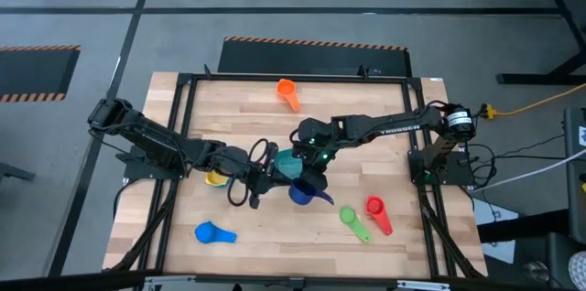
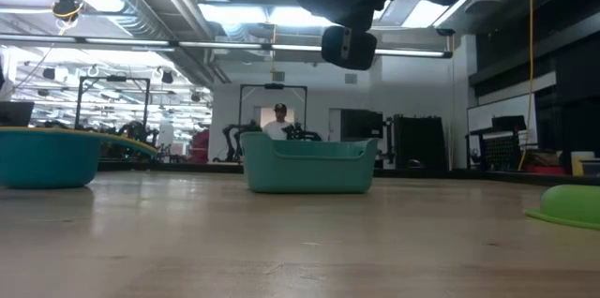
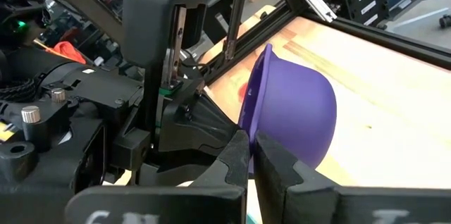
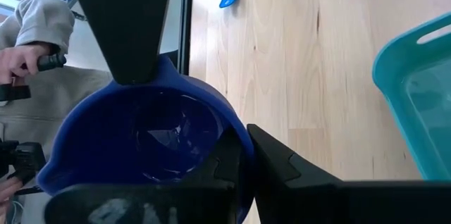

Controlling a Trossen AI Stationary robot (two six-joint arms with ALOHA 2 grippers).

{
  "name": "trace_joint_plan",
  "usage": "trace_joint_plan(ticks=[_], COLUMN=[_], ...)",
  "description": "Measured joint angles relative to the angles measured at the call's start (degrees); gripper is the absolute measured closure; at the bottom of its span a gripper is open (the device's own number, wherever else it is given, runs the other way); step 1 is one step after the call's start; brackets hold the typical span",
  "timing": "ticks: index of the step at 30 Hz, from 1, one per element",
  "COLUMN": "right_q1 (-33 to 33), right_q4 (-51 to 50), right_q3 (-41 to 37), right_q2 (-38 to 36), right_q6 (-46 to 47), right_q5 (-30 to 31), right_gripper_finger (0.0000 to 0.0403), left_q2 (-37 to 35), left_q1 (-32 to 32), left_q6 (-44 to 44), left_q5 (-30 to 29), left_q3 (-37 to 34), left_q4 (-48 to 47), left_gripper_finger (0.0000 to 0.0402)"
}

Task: Nest measuring cups in basket
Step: Stack the dark blue measuring cup on top of the yellow measuring cup

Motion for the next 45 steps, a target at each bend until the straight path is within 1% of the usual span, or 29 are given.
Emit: trace_joint_plan(ticks=[10, 17, 19, 27, 33, 36, 40, 45], right_q1=[0.0, -0.1, -0.1, -0.1, -0.1, -0.1, -0.1, -0.1], right_q4=[-0.1, -0.1, -0.1, 0.2, 0.3, 0.3, 0.3, 0.0], right_q3=[0.0, 0.0, 0.0, 0.0, 0.0, 0.0, 0.0, 0.0], right_q2=[0.0, 0.0, 0.0, 0.0, 0.0, 0.0, 0.0, -0.2], right_q6=[1.1, -1.3, -3.0, -3.1, -3.2, -3.1, -4.7, -5.9], right_q5=[-0.2, 0.5, 0.9, 0.8, 2.3, 2.1, -0.1, -0.3], right_gripper_finger=[0.0378, 0.0378, 0.0375, 0.0358, 0.0329, 0.0327, 0.0327, 0.0328], left_q2=[0.0, 0.0, 0.0, 0.0, 0.0, 0.0, 0.0, 0.0], left_q1=[0.0, 0.8, 1.0, 1.2, 1.3, 1.3, 1.3, 1.2], left_q6=[0.0, 0.0, 0.0, -0.1, -0.3, -0.3, -0.3, -0.4], left_q5=[-0.1, 0.1, 0.2, -0.2, -0.6, -0.5, -0.2, -0.2], left_q3=[0.0, -0.1, -0.1, -0.1, -0.1, -0.1, 0.0, 0.0], left_q4=[0.0, -0.1, 0.0, 0.3, 0.2, 0.2, 0.2, 0.1], left_gripper_finger=[0.0399, 0.0399, 0.0399, 0.0399, 0.0399, 0.0400, 0.0400, 0.0401])
